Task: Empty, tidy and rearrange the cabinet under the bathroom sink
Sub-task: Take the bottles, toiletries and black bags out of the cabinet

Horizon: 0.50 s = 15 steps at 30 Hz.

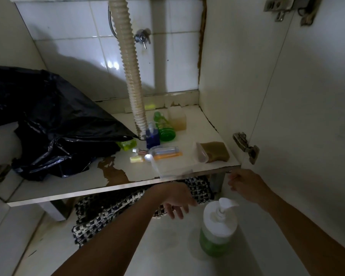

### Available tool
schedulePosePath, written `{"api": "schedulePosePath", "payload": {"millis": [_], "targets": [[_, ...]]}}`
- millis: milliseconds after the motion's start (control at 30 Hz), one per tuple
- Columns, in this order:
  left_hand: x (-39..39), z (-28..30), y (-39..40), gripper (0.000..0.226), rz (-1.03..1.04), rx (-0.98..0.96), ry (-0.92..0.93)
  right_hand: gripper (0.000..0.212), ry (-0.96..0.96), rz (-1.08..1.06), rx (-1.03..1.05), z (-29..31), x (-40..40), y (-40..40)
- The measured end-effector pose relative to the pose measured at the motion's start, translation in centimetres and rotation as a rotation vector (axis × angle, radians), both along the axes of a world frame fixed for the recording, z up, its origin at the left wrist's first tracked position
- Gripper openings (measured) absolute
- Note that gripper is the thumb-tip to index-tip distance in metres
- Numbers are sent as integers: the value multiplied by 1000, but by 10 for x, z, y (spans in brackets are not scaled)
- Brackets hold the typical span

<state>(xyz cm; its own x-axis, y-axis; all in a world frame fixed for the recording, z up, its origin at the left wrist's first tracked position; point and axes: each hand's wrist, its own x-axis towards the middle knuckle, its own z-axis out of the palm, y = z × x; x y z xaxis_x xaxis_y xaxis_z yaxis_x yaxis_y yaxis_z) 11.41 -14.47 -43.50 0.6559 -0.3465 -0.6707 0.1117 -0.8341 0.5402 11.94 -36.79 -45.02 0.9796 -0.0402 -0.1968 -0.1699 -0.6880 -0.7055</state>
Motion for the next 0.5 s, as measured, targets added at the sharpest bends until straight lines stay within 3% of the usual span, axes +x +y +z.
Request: {"api": "schedulePosePath", "payload": {"millis": [133, 267, 333, 400, 500], "targets": [[16, 44, 14, 26, 85, -113, -49, 11, -244, 21, 94, 35, 21, 27], [49, 63, 28, 23, 418, -248, -277, 3, -375, 39, 137, 68, 63, 55], [76, 64, 35, 24, 490, -156, -506, 7, -329, 66, 115, 75, 92, 69], [105, 63, 38, 26, 472, 63, -731, 14, -310, 101, 31, 73, 129, 83], [150, 53, 38, 27, 492, 130, -822, 21, -259, 114, -159, 64, 183, 101]]}}
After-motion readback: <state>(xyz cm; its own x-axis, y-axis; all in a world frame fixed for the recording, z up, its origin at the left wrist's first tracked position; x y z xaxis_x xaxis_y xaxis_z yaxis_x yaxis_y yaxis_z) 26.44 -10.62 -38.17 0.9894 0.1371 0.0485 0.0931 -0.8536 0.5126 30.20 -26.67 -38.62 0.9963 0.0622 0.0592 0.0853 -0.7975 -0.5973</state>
